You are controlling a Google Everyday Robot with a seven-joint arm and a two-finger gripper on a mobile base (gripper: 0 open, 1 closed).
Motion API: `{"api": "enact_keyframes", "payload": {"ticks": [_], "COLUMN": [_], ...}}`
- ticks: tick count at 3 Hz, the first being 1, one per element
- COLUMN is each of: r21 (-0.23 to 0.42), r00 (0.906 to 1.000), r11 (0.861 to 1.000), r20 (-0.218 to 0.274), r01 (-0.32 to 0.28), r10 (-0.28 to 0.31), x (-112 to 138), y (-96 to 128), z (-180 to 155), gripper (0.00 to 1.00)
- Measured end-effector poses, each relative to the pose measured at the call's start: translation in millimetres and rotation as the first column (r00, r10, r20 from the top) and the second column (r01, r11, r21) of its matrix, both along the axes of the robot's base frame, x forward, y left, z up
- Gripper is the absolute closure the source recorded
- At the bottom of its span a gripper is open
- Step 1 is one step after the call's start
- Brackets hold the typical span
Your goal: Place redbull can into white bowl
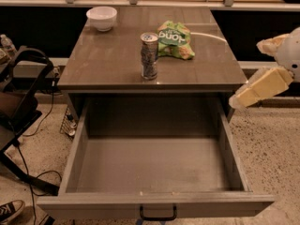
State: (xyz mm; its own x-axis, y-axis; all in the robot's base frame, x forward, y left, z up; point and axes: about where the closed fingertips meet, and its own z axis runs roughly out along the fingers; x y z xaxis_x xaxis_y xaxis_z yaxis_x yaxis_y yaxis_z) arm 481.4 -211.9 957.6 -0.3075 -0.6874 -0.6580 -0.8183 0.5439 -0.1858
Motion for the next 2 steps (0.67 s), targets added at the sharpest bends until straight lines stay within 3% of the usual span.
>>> {"api": "enact_keyframes", "payload": {"ticks": [1, 2], "r21": [0.241, 0.368], "r00": [0.979, 0.9547], "r11": [0.97, 0.93], "r20": [0.195, 0.269], "r01": [0.013, 0.02], "r10": [-0.061, -0.127], "x": [41.4, 63.3], "y": [6.9, 10.9], "z": [18.9, 40.2], "gripper": [0.0, 0.0]}}
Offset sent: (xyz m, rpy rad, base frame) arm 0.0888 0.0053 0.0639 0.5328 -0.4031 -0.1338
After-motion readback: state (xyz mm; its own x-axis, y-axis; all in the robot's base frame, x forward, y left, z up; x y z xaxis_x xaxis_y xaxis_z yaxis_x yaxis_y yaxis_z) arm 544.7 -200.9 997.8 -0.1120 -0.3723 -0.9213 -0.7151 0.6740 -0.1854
